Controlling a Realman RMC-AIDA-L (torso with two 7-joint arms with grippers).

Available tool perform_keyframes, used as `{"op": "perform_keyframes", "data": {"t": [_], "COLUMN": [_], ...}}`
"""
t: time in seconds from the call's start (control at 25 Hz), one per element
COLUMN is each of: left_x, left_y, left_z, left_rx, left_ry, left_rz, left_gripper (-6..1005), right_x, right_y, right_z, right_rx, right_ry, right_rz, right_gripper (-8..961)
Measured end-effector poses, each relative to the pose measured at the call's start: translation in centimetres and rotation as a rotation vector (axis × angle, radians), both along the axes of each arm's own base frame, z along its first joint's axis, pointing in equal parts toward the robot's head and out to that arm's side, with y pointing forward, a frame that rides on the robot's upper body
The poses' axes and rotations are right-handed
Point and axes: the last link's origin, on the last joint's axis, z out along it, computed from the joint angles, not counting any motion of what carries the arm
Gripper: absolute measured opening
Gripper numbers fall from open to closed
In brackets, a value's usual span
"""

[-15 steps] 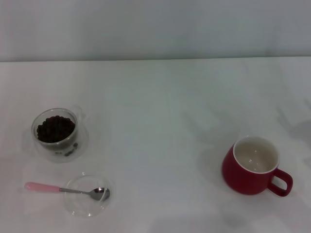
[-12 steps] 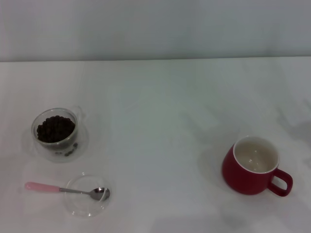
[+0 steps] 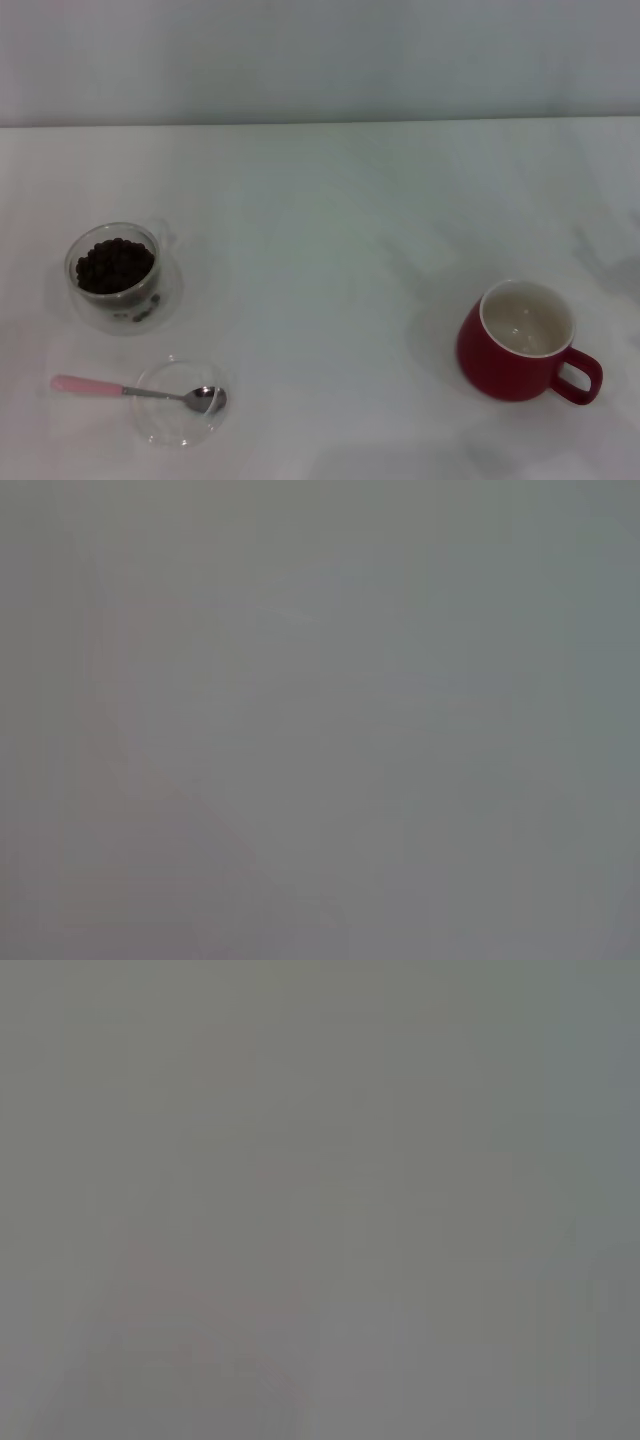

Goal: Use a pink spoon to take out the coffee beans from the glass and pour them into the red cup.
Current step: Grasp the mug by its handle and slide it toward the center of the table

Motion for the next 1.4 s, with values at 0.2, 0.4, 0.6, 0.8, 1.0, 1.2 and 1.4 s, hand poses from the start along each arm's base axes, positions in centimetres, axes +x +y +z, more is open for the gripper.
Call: {"op": "perform_keyframes", "data": {"t": [0.2, 0.4, 0.6, 0.8, 1.0, 1.2, 1.4], "left_x": [0.2, 0.5, 0.6, 0.6, 0.6, 0.7, 0.7], "left_y": [0.0, 0.6, 0.9, 1.0, 1.2, 1.3, 1.3], "left_z": [-0.2, -0.2, 0.4, 0.8, 1.2, 1.5, 1.8], "left_rx": [0.001, -0.003, 0.012, 0.025, 0.036, 0.046, 0.055], "left_ry": [-0.005, -0.006, 0.009, 0.016, 0.021, 0.029, 0.038], "left_rz": [-0.006, -0.017, -0.026, -0.028, -0.033, -0.042, -0.044], "left_gripper": [887, 888, 888, 887, 887, 888, 888], "right_x": [1.6, 3.4, 4.6, 4.3, 3.8, 4.0, 4.4], "right_y": [-2.0, -4.1, -6.0, -7.6, -8.5, -9.5, -10.4], "right_z": [0.5, 0.3, -0.6, -2.4, -4.2, -5.9, -6.9], "right_rx": [-0.033, -0.118, -0.280, -0.480, -0.584, -0.611, -0.607], "right_ry": [0.058, 0.085, 0.066, 0.041, 0.019, 0.004, -0.023], "right_rz": [-0.040, -0.107, -0.131, -0.083, -0.052, -0.105, -0.151], "right_gripper": [840, 841, 840, 839, 839, 838, 837]}}
